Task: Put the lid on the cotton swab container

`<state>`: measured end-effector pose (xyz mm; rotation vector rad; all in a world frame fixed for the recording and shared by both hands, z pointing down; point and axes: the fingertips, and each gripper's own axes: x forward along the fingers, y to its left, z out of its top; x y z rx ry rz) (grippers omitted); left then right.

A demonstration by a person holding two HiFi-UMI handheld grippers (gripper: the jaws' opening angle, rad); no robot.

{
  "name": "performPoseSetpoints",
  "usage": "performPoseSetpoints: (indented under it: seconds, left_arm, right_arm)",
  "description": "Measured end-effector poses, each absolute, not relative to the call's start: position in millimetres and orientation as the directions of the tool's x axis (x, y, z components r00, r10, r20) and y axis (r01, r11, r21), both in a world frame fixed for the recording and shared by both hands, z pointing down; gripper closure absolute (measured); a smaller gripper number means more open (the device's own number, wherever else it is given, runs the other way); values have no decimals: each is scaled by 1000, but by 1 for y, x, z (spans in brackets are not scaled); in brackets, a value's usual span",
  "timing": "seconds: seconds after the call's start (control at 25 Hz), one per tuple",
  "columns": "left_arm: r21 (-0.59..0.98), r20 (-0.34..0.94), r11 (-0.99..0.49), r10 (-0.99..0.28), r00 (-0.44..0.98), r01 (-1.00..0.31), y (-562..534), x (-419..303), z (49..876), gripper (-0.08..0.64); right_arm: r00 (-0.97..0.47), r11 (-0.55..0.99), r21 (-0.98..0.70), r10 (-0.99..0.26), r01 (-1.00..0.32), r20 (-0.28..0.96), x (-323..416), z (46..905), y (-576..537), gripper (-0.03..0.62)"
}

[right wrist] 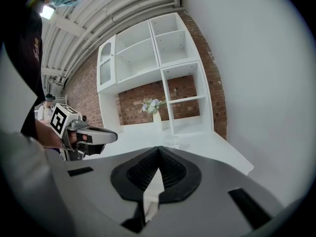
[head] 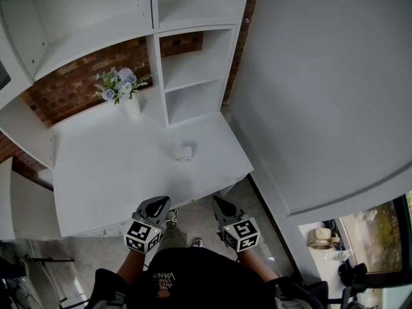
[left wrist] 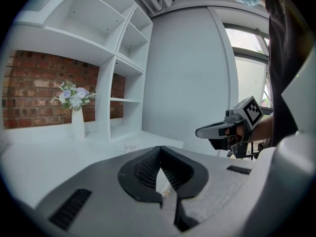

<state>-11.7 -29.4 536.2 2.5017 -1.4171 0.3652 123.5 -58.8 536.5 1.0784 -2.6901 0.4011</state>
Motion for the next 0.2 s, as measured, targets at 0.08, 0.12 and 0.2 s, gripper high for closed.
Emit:
performPoseSetpoints:
  seconds: [0.08,0.12,0.2]
  left_arm:
    - [87,333,-501,-800,499,-861,-30,-11,537,554]
    - [88,334,-502,-799,500,-861,-31,-11,537,554]
    - [88,336,-504,-797,502,-859,-31,-10,538,553]
  right_arm:
    - [-709,695,-169,-639,-699,299,123,537,-60,594]
    - [-708,696,-167,-639,-699,300,124,537,-60,594]
    - [-707,696,-164,-639,-699,302,124,538,-61,594]
